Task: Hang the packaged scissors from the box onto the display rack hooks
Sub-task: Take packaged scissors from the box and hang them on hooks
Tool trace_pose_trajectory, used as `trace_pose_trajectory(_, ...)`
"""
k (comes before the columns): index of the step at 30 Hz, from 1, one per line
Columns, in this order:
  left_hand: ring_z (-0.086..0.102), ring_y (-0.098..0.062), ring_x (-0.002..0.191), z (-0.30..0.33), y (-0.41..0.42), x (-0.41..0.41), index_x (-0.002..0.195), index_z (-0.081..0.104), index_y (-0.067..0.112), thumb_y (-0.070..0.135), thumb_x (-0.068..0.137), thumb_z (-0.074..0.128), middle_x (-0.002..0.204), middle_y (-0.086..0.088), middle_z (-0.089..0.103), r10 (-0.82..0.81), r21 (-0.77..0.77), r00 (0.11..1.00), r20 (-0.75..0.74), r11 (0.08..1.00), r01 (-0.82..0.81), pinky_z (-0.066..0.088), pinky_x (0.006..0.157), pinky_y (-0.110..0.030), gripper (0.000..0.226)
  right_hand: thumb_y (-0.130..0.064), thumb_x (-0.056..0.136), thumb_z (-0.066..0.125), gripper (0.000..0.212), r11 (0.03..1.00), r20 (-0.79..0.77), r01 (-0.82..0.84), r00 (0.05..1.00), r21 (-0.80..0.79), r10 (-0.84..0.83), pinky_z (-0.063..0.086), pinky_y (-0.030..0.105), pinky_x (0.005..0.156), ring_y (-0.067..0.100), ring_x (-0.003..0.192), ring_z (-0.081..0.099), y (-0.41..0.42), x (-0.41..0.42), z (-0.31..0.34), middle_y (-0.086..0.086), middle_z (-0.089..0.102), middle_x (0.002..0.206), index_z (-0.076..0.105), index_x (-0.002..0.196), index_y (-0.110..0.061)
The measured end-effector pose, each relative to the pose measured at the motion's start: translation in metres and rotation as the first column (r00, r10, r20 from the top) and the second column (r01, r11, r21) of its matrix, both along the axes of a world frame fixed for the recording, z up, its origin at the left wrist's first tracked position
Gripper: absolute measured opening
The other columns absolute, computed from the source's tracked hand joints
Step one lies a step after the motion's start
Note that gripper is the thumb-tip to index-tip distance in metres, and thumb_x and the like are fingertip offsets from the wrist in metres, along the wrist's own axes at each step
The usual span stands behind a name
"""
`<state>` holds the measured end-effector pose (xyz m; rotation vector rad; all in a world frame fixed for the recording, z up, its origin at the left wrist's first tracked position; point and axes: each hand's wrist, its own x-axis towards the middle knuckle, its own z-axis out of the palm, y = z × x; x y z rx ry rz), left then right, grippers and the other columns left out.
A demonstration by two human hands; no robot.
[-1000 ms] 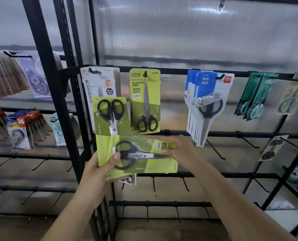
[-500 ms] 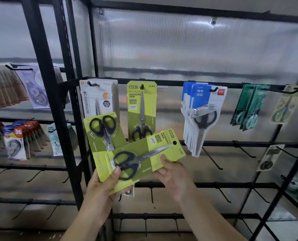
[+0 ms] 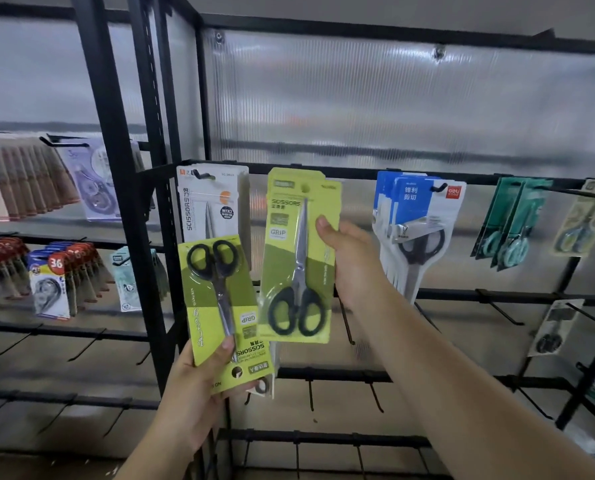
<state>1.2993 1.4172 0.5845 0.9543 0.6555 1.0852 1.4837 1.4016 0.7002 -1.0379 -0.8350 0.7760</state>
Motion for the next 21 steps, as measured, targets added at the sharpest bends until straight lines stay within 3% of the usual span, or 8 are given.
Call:
trace_pose_trajectory(4, 0.072, -0.023, 0.068, 0.0, -0.001, -0.002, 0.102, 0.06, 0.016, 0.01, 0.084, 0.057, 0.084, -0.007, 0.075, -0.003, 0.016, 1.0, -0.022, 1.0, 0.003, 0.055, 0.048, -0.031, 0.02, -0.025, 0.092, 0.06, 0.016, 0.991, 0.106, 0.119, 0.988, -0.054, -0.113, 0.038, 0.018, 0.062, 0.006, 0.07, 0.049, 0.008, -0.001, 0.017, -0.01, 0.054, 0.074, 0.065, 0.1, -0.012)
trace_pose_trajectory(6, 0.072, -0.024, 0.07, -0.001, 0.0, -0.005, 0.104, 0.06, 0.016, 0.012, 0.08, 0.058, 0.086, -0.008, 0.074, -0.019, 0.015, 0.999, -0.03, 1.0, 0.019, 0.056, 0.049, -0.031, 0.024, -0.023, 0.092, 0.06, 0.01, 0.987, 0.1, 0.149, 0.985, -0.063, -0.142, 0.036, 0.014, 0.055, 0.004, 0.065, 0.046, 0.015, 0.0, 0.019, -0.009, 0.052, 0.071, 0.063, 0.089, -0.014)
trace_pose_trajectory(8, 0.072, -0.026, 0.072, -0.002, 0.001, -0.007, 0.107, 0.06, 0.014, 0.013, 0.077, 0.06, 0.089, -0.01, 0.074, -0.039, 0.012, 0.998, -0.043, 0.999, 0.039, 0.057, 0.05, -0.034, 0.03, -0.02, 0.092, 0.058, 0.02, 0.983, 0.098, 0.173, 0.981, -0.068, -0.166, 0.037, 0.016, 0.053, 0.005, 0.065, 0.047, 0.022, 0.0, 0.018, -0.008, 0.052, 0.07, 0.056, 0.073, -0.02)
trace_pose_trajectory(13, 0.072, -0.027, 0.076, -0.002, 0.002, -0.008, 0.11, 0.06, 0.013, 0.015, 0.074, 0.062, 0.094, -0.013, 0.073, -0.066, 0.027, 0.996, -0.061, 0.997, 0.068, 0.058, 0.053, -0.035, 0.036, -0.021, 0.09, 0.061, 0.02, 0.963, 0.136, 0.245, 0.964, -0.112, -0.23, 0.043, 0.025, 0.067, 0.018, 0.077, 0.056, 0.04, 0.003, 0.012, -0.001, 0.059, 0.075, 0.058, 0.07, -0.022)
trace_pose_trajectory(16, 0.072, -0.027, 0.078, -0.004, 0.0, -0.008, 0.11, 0.06, 0.013, 0.016, 0.073, 0.062, 0.097, -0.014, 0.073, -0.065, 0.021, 0.996, -0.068, 0.998, 0.067, 0.058, 0.054, -0.035, 0.037, -0.022, 0.087, 0.065, 0.007, 0.962, -0.024, 0.169, 0.984, -0.214, -0.178, 0.048, 0.032, 0.078, 0.022, 0.086, 0.062, 0.043, 0.011, 0.0, 0.011, 0.069, 0.098, 0.063, 0.086, -0.015)
trace_pose_trajectory(18, 0.071, -0.029, 0.081, -0.007, -0.002, -0.01, 0.111, 0.06, 0.012, 0.016, 0.072, 0.062, 0.099, -0.015, 0.072, -0.072, 0.014, 0.994, -0.081, 0.997, 0.073, 0.059, 0.056, -0.037, 0.039, -0.022, 0.086, 0.067, 0.021, 0.966, -0.124, 0.114, 0.981, -0.233, -0.146, 0.049, 0.032, 0.085, 0.022, 0.095, 0.063, 0.041, 0.019, -0.017, 0.014, 0.068, 0.108, 0.064, 0.103, -0.011)
trace_pose_trajectory(21, 0.071, -0.03, 0.082, -0.012, -0.002, -0.013, 0.112, 0.06, 0.013, 0.017, 0.071, 0.063, 0.099, -0.013, 0.072, -0.061, 0.015, 0.993, -0.101, 0.998, 0.063, 0.057, 0.055, -0.036, 0.041, -0.02, 0.083, 0.069, 0.019, 0.938, -0.128, 0.183, 0.965, -0.294, -0.229, 0.05, 0.037, 0.089, 0.026, 0.099, 0.063, 0.038, 0.034, -0.044, 0.012, 0.067, 0.111, 0.064, 0.1, -0.012)
